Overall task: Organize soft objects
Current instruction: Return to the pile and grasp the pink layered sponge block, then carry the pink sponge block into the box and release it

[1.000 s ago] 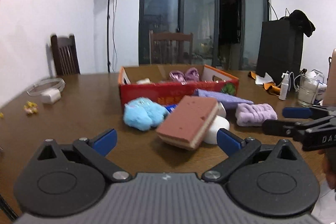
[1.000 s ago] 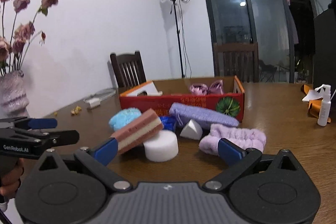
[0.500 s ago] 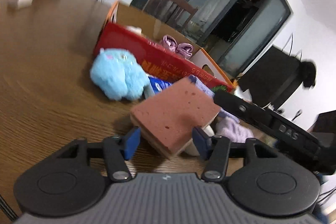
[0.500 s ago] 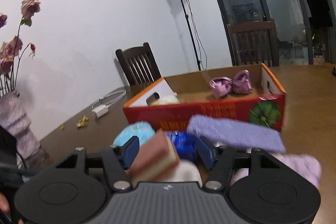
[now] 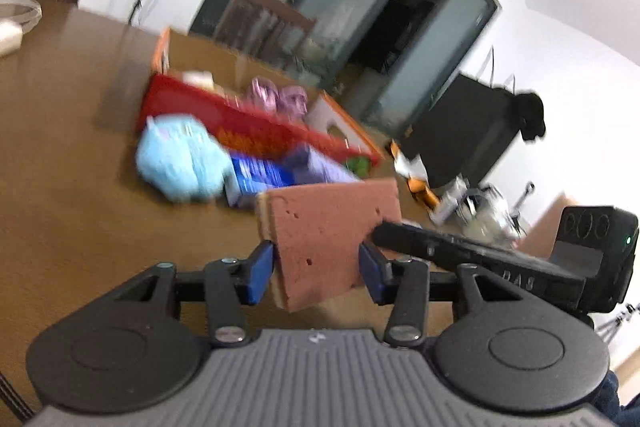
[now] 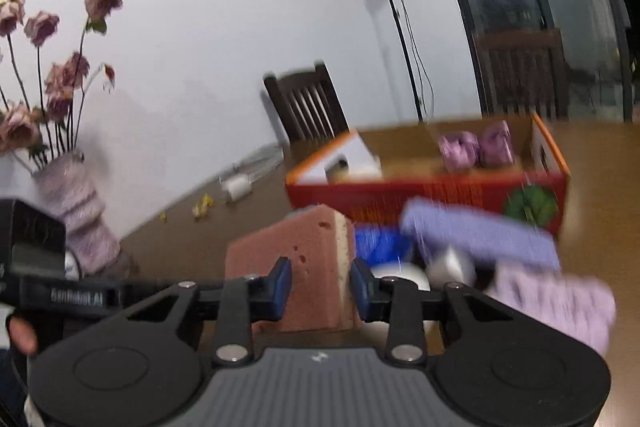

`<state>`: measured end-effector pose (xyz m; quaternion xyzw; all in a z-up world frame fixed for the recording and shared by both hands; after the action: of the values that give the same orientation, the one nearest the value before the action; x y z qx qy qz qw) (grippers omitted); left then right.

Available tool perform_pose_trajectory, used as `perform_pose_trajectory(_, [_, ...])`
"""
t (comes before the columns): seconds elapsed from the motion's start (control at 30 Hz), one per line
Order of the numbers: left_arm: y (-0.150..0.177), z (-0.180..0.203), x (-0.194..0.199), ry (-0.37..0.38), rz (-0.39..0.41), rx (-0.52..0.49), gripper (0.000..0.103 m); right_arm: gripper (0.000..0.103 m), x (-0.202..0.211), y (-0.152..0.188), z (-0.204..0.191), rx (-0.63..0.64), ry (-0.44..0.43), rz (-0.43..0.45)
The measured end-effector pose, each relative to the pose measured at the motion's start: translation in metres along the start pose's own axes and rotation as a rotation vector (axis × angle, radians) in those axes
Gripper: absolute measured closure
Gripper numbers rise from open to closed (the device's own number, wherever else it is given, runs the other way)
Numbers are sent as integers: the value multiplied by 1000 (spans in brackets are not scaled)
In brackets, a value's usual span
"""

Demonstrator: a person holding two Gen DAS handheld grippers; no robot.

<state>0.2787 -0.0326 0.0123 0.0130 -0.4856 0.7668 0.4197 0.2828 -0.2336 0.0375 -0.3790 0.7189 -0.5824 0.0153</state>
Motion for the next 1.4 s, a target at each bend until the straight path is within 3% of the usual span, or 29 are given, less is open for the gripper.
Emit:
perform_pose_trajectory(0.1, [22,5,-4,9,-71,6,56,70,14,31,8,-69,18,-61])
perform_pose_trajectory(0.2, [29,8,-3,13,-83,0,56,69,29,51,16,-123,33,-76])
perform_pose_trajectory(0.37, [21,3,-1,-23,-59,2,52,67,42,48,31,-166,69,-17])
perform_pose_trajectory(0.5, [19,2,-9,-33,-50,25,52,59,34,47,35,-192,79,-31])
perform_pose_trajectory(0.67, [26,1,-25,-9,-95,34,52,60,21,55,40,-238,45,-56])
perform_pose_trajectory(0.8, [23,5,-32,-2,-98,6,60,64,12,58,47,-304,-1,-54])
perform_pose_trajectory(0.97, [-35,25,-38,112,8,10,60,64,30,4,43,-189,13,69])
perform_pose_trajectory(1.1, [-110,41,-80,105,99,-67,60,65,19,-71,70,-97,54,160])
perform_pose_trajectory(1.2, [-149,39,-131,73,58,-77,60,65,-10,-122,100,-79,102,160])
perform_pose_trajectory(1.27, [-166,31,-165,65,4,-49,59,65,-39,-145,128,-101,143,106])
perform_pose_trajectory(1.4, [-169,14,-220,-10,-86,-20,60,67,-88,-152,175,-206,189,-31])
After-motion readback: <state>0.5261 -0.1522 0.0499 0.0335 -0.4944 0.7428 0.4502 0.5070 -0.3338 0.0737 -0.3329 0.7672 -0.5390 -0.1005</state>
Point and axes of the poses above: each gripper's, at about its wrist camera, not at the fingertips, and x roughly against the way its jaws point, z to its right, y to its underside, the point moved 7 cm from there along -x, roughly the way its jaws point
